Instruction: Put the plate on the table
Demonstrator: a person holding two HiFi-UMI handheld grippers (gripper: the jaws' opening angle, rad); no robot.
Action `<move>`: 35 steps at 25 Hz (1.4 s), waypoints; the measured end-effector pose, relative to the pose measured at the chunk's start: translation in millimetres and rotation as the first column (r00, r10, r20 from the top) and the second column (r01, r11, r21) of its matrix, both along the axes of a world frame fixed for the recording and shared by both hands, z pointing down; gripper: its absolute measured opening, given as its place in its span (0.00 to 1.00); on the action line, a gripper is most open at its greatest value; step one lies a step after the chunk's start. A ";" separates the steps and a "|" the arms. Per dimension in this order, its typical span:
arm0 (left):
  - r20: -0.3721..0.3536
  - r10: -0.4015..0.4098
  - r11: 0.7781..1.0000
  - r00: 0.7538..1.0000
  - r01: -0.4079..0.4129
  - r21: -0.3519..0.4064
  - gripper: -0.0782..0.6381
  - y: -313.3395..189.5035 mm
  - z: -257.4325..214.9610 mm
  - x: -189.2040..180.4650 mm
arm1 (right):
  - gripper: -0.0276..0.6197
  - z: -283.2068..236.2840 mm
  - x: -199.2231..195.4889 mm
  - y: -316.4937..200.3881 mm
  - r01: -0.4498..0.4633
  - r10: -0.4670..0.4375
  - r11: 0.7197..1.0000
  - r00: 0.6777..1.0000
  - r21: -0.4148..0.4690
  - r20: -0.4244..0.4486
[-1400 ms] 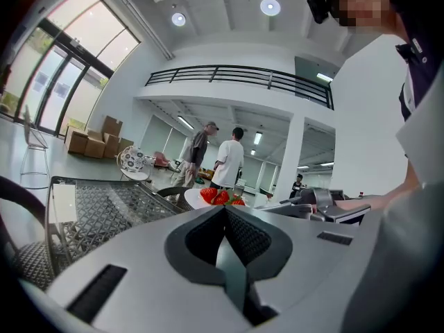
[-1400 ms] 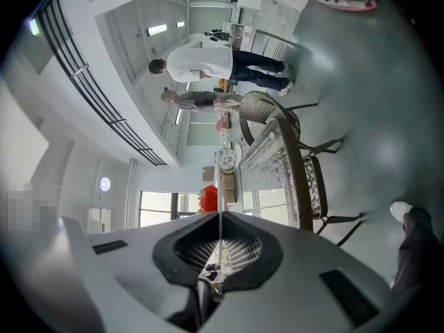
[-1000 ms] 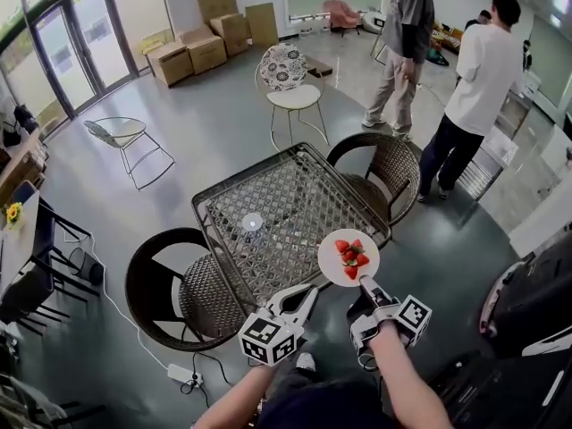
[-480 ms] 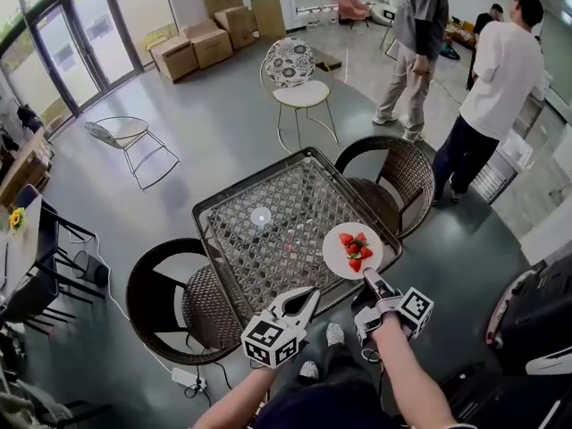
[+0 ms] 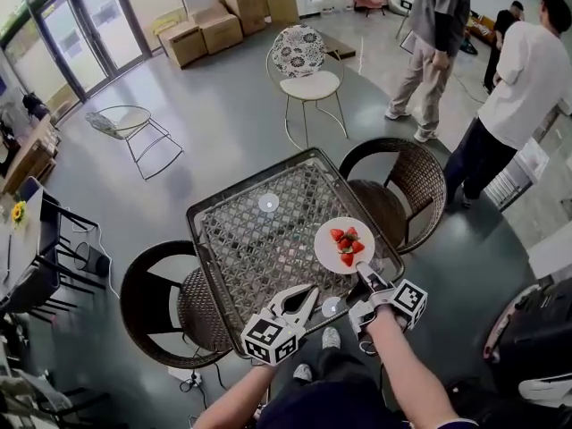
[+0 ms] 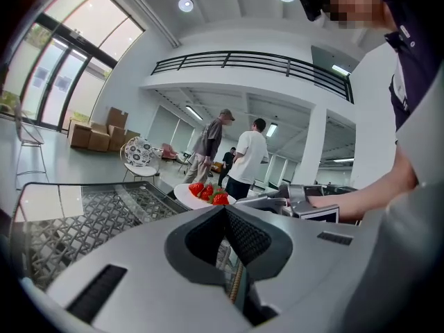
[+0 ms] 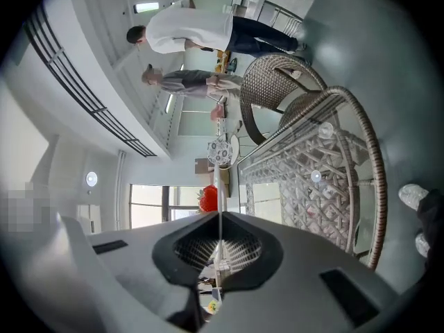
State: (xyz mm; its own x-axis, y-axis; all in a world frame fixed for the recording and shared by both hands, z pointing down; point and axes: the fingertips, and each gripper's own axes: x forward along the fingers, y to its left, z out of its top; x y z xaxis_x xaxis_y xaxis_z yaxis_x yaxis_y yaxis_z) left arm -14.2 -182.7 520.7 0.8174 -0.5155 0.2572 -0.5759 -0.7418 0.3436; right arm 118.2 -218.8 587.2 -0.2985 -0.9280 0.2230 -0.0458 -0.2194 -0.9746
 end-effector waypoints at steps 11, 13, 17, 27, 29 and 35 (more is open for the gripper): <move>0.072 -0.004 1.000 0.997 0.004 0.005 0.12 -34.0 26.9 22.8 | 0.07 76.0 17.0 -43.9 0.050 -0.050 0.996 0.999 -0.080 0.001; 0.081 -0.001 1.000 0.997 0.001 0.000 0.12 -34.8 33.9 27.4 | 0.07 92.2 19.6 -45.2 0.055 -0.056 0.994 0.998 -0.098 -0.004; 0.085 0.001 1.000 0.996 0.000 -0.011 0.12 -40.2 42.2 38.2 | 0.07 115.3 26.0 -50.9 0.075 -0.079 0.988 0.997 -0.135 -0.027; 0.106 0.001 0.999 0.994 0.002 -0.034 0.12 -42.8 49.3 50.0 | 0.07 143.6 25.5 -64.4 0.112 -0.118 0.978 0.993 -0.174 -0.022; 0.108 -0.001 0.999 0.994 0.006 -0.038 0.12 -41.4 51.5 44.4 | 0.07 148.2 18.5 -64.5 0.119 -0.125 0.977 0.992 -0.178 -0.024; 0.109 -0.016 0.999 0.994 0.021 -0.047 0.12 -46.9 56.1 36.2 | 0.07 156.4 8.3 -74.2 0.142 -0.150 0.972 0.988 -0.187 -0.035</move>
State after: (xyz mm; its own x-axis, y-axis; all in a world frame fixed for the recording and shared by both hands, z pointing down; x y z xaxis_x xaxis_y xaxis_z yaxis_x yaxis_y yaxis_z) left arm 22.0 -229.6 576.9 0.7735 -0.5154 0.3689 -0.6255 -0.7146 0.3132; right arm 126.5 -293.0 743.7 -0.4125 -0.8173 0.4024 -0.1364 -0.3813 -0.9143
